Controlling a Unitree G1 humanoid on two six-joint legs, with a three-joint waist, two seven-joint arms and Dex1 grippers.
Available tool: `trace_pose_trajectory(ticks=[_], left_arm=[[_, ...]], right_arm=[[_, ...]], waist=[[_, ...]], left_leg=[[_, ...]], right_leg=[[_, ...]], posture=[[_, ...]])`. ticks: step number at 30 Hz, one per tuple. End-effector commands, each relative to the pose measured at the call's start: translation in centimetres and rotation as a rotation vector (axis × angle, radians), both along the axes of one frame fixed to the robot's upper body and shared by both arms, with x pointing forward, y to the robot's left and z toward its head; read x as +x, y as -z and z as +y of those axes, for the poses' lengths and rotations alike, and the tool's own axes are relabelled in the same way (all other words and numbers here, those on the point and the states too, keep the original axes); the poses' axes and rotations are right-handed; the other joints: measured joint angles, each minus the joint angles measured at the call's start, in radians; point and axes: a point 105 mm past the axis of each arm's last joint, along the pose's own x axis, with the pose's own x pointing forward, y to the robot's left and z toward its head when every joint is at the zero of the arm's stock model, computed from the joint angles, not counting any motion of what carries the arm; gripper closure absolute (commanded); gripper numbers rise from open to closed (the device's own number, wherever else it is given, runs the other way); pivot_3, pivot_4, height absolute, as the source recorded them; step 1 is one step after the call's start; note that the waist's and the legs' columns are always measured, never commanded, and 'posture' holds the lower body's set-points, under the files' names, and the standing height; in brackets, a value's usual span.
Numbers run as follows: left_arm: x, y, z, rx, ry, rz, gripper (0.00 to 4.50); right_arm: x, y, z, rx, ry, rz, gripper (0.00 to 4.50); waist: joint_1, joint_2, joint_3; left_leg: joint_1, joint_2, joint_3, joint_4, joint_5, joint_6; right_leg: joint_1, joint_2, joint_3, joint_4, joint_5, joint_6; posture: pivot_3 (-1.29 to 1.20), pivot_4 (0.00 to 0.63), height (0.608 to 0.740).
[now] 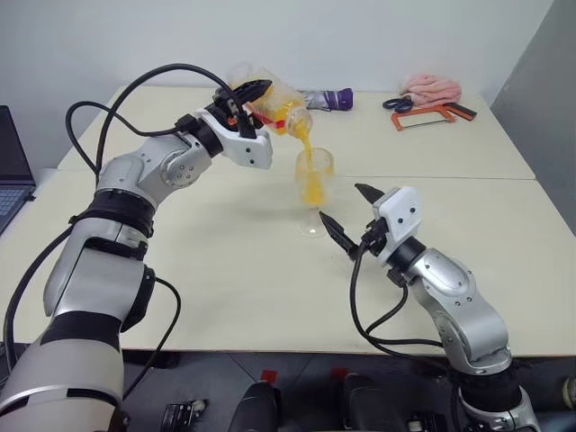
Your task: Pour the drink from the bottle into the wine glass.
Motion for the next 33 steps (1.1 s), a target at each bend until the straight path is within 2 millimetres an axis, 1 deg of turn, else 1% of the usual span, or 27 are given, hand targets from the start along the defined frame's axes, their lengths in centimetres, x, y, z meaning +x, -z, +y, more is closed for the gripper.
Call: trace_pose_trajectory(ticks=[1, 6, 14, 33], left_arm=[[-0.4, -2.7, 0.2, -0.016, 0.001, -0.084, 2.82], [-0.3, -2.9, 0.2, -0.012, -0.003, -0.093, 2.82], [-0.2, -3.0, 0.2, -0.009, -0.009, -0.102, 2.82], [-0.1, -3.1, 0.1, 0.003, -0.011, -0.116, 2.82]], right_arm=[[-0.5, -1.1, 0.1, 0.029, 0.003, -0.06, 0.0], [-0.9, -1.4, 0.3, 0.065, -0.012, -0.078, 0.0], [-1.4, -1.5, 0.9, 0.071, -0.056, -0.082, 0.0], [-1.6, -1.3, 1.2, 0.062, -0.067, -0.077, 0.0]], waist=[[0.0, 0.0, 0.0], [0.0, 0.0, 0.0], [0.0, 0.0, 0.0], [0.0, 0.0, 0.0]], left_leg=[[0.0, 0.0, 0.0, 0.0, 0.0, 0.0], [0.0, 0.0, 0.0, 0.001, 0.0, 0.0], [0.0, 0.0, 0.001, 0.002, 0.0, 0.0], [-0.001, 0.0, 0.001, 0.006, 0.0, 0.0]], right_leg=[[0.0, 0.0, 0.0, 0.0, 0.0, 0.0], [0.0, 0.0, 0.0, 0.0, 0.0, 0.0], [0.0, 0.0, 0.0, 0.001, 0.0, 0.0], [0.0, 0.0, -0.001, 0.002, 0.0, 0.0]], posture=[[0.0, 0.15, 0.74], [0.0, 0.15, 0.74], [0.0, 0.15, 0.74], [0.0, 0.15, 0.74]])
